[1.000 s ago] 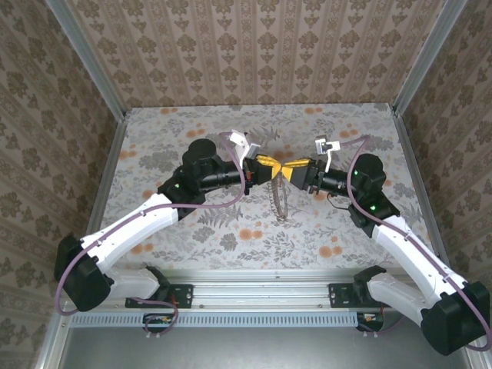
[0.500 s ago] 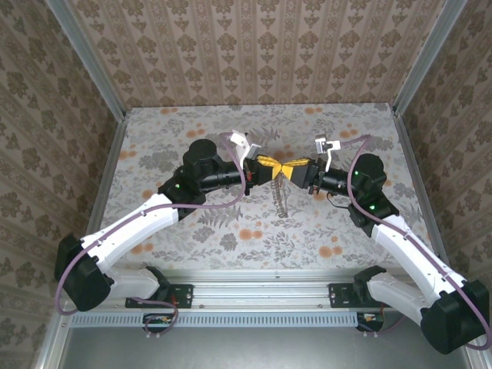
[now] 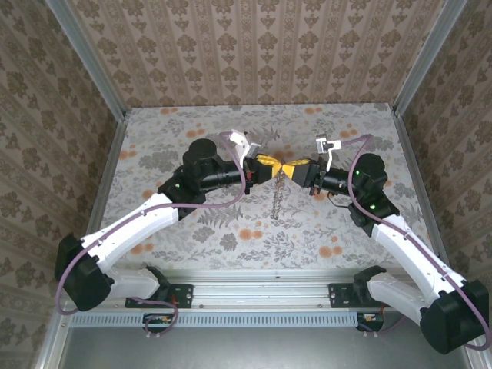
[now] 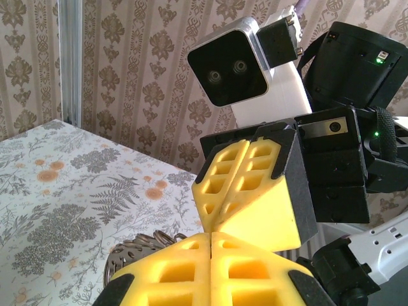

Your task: Put the keys on the keyring

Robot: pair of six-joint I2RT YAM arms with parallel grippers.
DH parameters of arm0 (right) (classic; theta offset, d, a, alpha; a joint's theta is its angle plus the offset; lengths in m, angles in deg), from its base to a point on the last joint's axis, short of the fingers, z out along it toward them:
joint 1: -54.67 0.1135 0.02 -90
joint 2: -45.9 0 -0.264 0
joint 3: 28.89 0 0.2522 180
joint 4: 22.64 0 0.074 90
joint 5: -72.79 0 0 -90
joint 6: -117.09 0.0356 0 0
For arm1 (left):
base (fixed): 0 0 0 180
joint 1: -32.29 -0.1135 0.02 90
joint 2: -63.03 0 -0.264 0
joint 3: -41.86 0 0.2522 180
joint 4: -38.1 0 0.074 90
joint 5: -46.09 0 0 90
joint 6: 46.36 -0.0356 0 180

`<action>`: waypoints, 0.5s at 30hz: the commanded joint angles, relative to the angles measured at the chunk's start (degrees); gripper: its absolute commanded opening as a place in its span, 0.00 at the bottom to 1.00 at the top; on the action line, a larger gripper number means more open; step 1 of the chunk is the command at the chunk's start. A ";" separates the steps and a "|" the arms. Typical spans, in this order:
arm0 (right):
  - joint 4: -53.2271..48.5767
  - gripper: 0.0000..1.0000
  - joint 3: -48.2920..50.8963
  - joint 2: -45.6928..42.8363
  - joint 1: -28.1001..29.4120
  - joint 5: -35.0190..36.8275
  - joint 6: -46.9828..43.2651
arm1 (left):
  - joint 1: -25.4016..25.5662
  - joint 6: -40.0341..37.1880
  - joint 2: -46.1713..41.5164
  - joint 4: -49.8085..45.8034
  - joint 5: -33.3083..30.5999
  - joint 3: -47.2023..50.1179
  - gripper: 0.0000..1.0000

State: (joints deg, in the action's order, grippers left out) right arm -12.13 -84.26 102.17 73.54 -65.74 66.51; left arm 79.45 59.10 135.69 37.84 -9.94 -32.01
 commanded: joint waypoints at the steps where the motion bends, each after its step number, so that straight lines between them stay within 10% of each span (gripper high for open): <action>1: 2.80 0.00 0.62 0.03 0.24 -0.86 0.45 | 0.74 0.53 0.79 2.85 1.75 -1.49 0.00; 6: -0.55 0.00 0.22 -0.28 0.20 0.90 -2.13 | 0.61 -0.37 0.65 0.99 0.59 -2.06 0.02; 15: -9.37 0.00 -2.28 0.50 -0.15 0.45 -9.26 | -3.21 -3.22 -3.17 -8.36 2.09 -4.05 0.36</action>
State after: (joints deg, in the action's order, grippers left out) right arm -18.38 -84.17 102.28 73.46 -65.44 61.18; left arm 77.92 57.35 135.10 33.14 -10.20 -33.08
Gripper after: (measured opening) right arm 0.063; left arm 0.341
